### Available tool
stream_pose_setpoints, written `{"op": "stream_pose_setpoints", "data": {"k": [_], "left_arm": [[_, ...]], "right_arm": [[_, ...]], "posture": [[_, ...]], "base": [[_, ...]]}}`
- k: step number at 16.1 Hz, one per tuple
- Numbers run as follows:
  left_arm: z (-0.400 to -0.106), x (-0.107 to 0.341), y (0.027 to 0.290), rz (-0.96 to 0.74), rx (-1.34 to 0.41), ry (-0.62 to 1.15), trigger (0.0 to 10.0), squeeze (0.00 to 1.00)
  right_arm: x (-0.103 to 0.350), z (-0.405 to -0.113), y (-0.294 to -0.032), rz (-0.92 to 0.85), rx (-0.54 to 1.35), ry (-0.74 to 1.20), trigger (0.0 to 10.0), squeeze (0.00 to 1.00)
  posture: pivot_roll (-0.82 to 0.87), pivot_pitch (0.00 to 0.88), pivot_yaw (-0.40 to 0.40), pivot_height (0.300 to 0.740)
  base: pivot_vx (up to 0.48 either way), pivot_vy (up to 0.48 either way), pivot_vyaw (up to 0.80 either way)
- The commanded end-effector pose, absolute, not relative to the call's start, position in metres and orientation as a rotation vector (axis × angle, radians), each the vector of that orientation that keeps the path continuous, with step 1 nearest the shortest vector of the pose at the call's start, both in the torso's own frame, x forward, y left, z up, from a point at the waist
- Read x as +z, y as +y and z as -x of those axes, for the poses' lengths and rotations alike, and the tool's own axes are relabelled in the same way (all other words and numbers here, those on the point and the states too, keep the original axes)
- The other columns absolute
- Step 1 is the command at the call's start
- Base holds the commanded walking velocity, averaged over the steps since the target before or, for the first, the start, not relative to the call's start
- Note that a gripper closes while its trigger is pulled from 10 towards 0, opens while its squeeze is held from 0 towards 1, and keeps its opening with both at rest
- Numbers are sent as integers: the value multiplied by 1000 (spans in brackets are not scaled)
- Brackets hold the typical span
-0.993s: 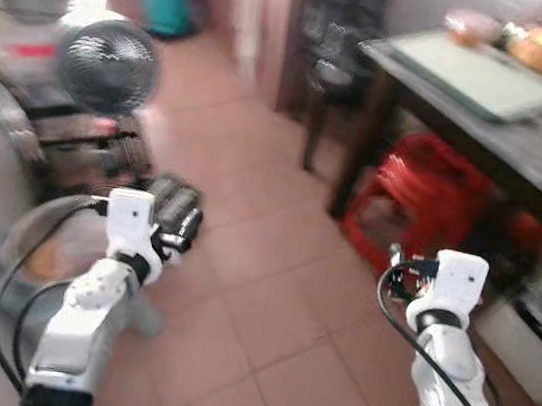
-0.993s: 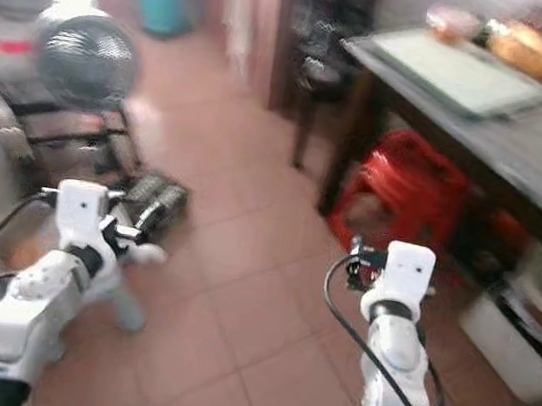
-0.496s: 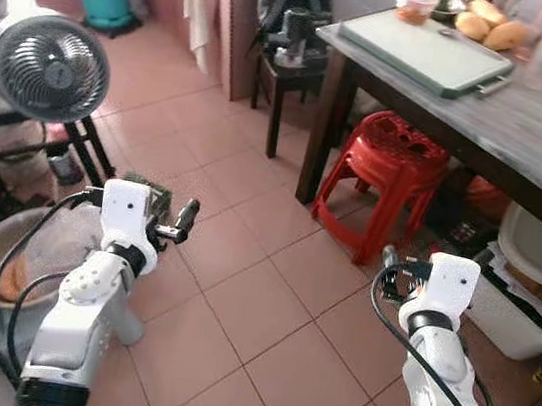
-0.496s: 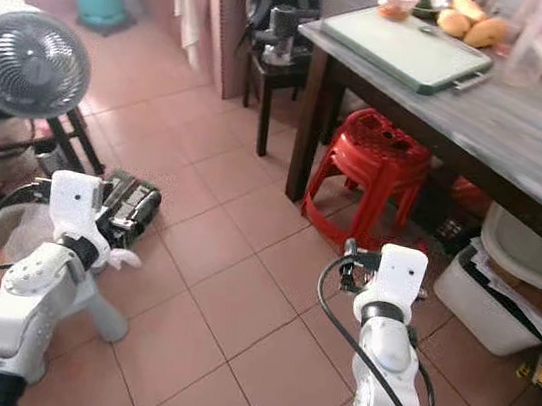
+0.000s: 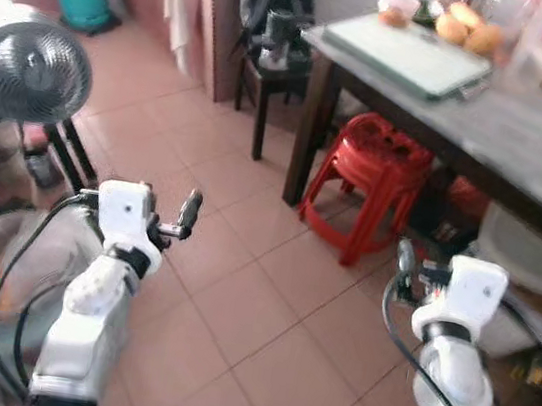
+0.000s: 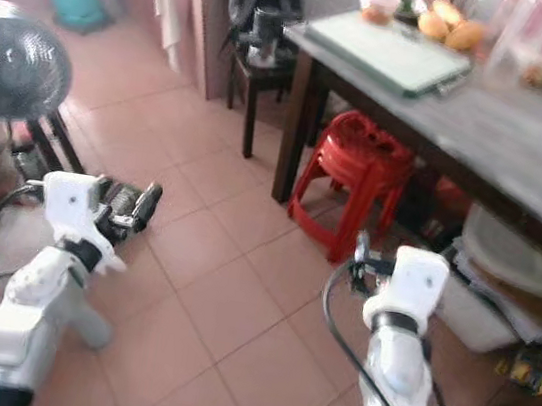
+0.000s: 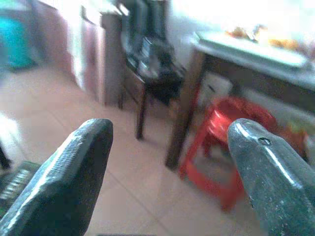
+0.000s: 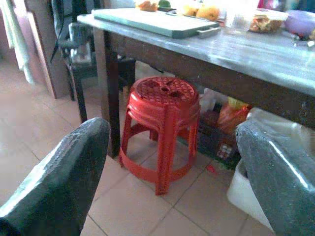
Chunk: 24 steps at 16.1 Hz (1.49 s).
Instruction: Setting the table
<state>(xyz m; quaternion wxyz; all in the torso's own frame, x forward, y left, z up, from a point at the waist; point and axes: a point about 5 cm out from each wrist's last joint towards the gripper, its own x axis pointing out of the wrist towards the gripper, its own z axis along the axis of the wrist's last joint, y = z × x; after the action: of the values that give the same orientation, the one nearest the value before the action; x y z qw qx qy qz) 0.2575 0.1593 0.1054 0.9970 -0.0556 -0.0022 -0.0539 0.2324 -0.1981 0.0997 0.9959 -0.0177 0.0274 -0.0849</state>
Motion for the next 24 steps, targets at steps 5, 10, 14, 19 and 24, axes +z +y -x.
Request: {"op": "stream_pose_setpoints", "data": {"k": [5,10,14,19,24], "left_arm": [[-252,102,160,127,-73,21,10000,0],[-259,100,158,121,-112,34,10000,0],[-259,102,150,118,-189,27,10000,0],[-258,103,150,118,-204,21,10000,0],[-259,101,152,108,-177,31,10000,0]], "right_arm": [[106,-237,-197,55,-159,55,10000,0],[102,-235,-205,59,-190,75,10000,0],[100,-230,-204,64,-189,91,10000,0],[99,-232,-203,68,-180,96,10000,0],[96,-230,-201,68,-182,110,10000,0]], "posture": [[-14,0,-26,740],[-45,0,3,740],[-54,0,11,740],[-51,0,12,740],[-47,0,15,740]], "base": [[0,0,-320],[0,0,-800],[0,0,-800],[287,0,-800],[0,0,-800]]}}
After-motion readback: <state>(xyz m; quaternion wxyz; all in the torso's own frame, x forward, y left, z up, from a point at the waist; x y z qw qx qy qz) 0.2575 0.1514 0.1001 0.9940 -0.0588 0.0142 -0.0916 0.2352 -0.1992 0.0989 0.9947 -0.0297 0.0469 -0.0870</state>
